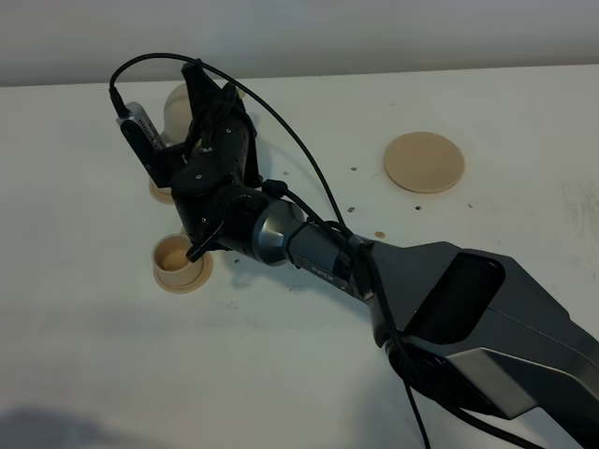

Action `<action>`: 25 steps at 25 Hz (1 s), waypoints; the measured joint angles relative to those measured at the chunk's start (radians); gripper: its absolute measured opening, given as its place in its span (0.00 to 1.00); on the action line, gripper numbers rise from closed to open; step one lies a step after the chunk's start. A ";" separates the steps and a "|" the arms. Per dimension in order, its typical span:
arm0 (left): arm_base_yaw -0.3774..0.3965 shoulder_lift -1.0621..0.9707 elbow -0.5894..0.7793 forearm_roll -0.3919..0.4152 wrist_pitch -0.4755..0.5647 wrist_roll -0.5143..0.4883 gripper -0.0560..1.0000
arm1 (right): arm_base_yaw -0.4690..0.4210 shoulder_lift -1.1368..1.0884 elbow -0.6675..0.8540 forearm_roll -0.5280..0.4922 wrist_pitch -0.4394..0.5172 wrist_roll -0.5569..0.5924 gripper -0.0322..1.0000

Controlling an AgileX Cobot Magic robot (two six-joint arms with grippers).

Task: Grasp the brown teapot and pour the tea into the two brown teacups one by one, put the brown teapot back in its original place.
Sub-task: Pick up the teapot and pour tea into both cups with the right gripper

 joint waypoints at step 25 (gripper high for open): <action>0.000 0.000 0.000 0.000 0.000 0.000 0.04 | 0.006 0.016 0.000 -0.131 -0.009 0.000 0.14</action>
